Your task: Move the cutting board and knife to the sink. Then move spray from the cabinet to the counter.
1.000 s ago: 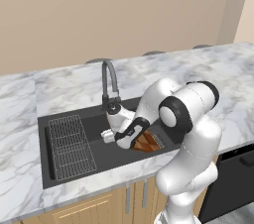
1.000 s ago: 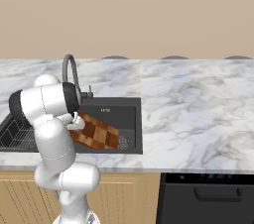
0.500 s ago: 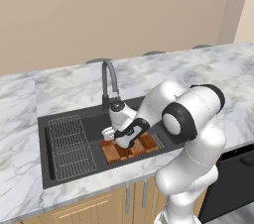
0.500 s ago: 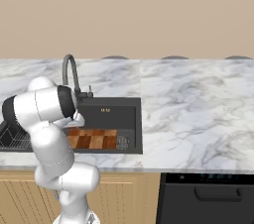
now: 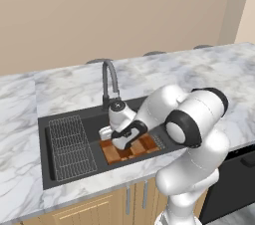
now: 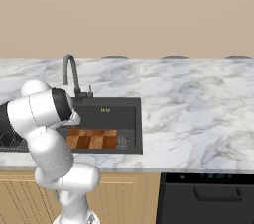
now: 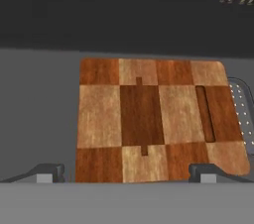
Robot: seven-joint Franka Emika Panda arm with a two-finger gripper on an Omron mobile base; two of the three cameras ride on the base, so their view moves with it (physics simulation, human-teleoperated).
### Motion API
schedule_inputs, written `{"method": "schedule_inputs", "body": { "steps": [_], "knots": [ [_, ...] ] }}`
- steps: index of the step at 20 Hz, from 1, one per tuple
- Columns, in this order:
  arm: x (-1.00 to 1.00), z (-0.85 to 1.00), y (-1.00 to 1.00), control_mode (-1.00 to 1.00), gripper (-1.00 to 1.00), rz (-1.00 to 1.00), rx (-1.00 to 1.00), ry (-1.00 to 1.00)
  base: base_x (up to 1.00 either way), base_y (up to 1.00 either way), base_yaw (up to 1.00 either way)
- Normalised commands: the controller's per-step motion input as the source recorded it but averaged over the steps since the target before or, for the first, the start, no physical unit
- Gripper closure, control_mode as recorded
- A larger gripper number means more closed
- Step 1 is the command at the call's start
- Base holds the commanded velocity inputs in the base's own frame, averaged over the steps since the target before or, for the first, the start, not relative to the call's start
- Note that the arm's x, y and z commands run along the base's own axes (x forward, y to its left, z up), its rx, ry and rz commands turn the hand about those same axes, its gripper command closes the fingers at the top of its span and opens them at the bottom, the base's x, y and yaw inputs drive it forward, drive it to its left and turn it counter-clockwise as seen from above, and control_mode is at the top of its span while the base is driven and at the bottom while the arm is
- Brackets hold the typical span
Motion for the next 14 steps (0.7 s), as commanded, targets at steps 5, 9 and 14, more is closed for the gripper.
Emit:
{"method": "schedule_inputs", "body": {
  "steps": [5, 9, 14],
  "knots": [
    [-0.29, 0.39, -0.03, -1.00, -1.00, 0.06, 0.00, -0.11, 0.00, 0.00, 0.00],
    [-0.41, 0.36, 0.00, -1.00, -1.00, 0.03, 0.00, -0.10, 0.00, 0.00, 0.00],
    [-0.42, 0.45, -0.04, -1.00, -1.00, 0.08, 0.02, -0.10, 0.00, 0.00, 0.00]
  ]
}}
